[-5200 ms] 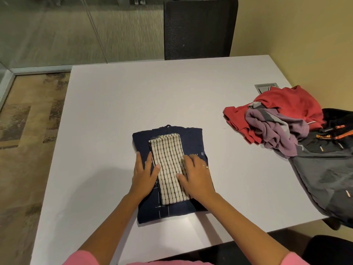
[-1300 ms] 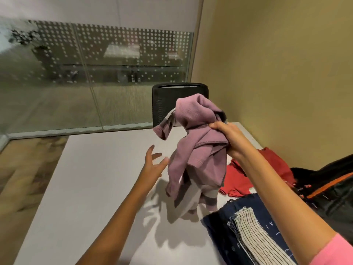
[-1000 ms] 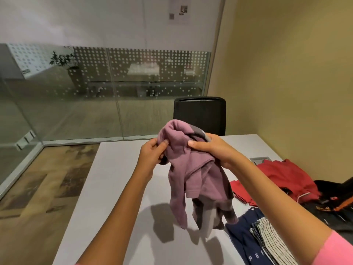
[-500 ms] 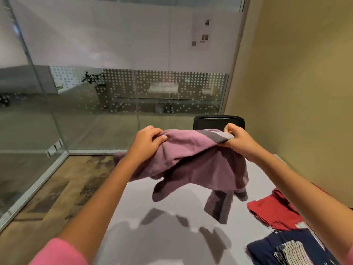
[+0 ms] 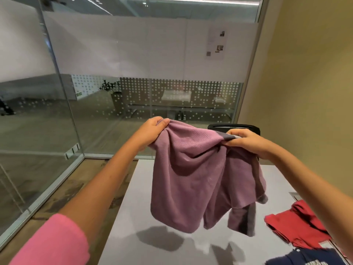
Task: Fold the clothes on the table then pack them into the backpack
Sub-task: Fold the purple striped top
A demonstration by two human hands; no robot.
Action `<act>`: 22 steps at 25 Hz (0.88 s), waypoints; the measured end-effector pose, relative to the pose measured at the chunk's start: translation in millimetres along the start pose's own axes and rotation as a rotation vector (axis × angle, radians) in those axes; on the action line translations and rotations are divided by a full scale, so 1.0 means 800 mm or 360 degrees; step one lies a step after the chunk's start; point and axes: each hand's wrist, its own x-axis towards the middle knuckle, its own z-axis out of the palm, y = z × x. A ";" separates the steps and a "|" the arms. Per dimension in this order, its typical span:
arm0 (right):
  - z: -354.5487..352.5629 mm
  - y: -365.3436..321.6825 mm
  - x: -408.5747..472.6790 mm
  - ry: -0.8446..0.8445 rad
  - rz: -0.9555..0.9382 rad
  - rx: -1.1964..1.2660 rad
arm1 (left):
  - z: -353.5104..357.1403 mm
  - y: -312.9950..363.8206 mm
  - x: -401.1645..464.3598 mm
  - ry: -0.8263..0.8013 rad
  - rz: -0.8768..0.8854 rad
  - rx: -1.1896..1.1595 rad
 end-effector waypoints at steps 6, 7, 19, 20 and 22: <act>-0.002 0.002 0.022 0.0850 -0.0013 -0.0101 | -0.015 -0.008 -0.019 -0.0977 -0.0136 0.0160; -0.005 0.003 0.026 0.0913 0.0010 -0.0108 | -0.018 -0.017 -0.022 -0.1039 -0.0203 0.0216; -0.033 0.059 0.022 0.0936 0.0355 -0.0106 | -0.041 -0.070 -0.018 -0.0107 -0.0258 0.0186; -0.029 0.062 0.019 0.0888 0.0378 -0.0121 | -0.038 -0.064 -0.015 0.0024 -0.0174 0.0184; -0.016 0.068 0.016 0.0829 0.0423 -0.0072 | -0.031 -0.050 -0.004 0.0182 -0.0069 0.0159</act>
